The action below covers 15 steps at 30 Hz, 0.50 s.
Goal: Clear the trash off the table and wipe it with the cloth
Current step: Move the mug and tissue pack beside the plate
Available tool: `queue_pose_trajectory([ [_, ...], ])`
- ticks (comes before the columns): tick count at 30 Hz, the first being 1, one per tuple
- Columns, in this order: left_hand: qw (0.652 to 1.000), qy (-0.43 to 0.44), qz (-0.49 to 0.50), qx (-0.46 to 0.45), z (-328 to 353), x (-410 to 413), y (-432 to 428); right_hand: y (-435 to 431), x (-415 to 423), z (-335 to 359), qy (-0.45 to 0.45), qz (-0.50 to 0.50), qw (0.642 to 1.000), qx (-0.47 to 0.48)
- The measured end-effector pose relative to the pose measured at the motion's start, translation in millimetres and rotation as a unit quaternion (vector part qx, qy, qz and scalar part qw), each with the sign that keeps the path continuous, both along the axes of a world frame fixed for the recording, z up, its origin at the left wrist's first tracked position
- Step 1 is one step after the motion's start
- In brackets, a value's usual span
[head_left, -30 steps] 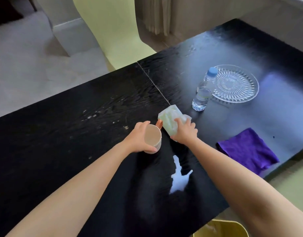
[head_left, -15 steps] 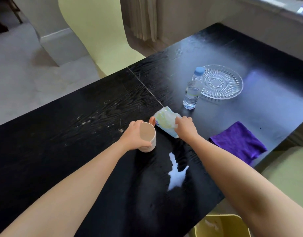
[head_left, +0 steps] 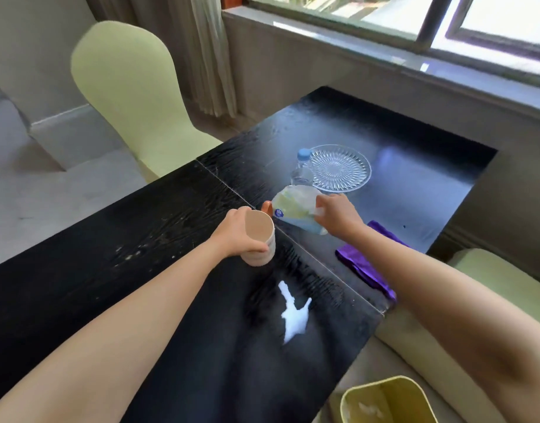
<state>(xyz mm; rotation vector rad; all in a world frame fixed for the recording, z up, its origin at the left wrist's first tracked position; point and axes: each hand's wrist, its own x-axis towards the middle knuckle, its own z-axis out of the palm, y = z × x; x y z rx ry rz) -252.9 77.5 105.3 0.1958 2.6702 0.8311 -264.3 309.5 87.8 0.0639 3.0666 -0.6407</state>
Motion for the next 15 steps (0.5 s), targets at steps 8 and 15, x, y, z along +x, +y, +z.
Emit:
queue_pose_trajectory([
  [8,0.998,0.027,-0.053,0.023,51,-9,56,63,29,81,0.053,-0.056,0.997,0.005],
  [15,0.995,0.02,-0.076,0.06,64,-39,134,140,27,110,0.067,-0.104,0.992,0.018],
])
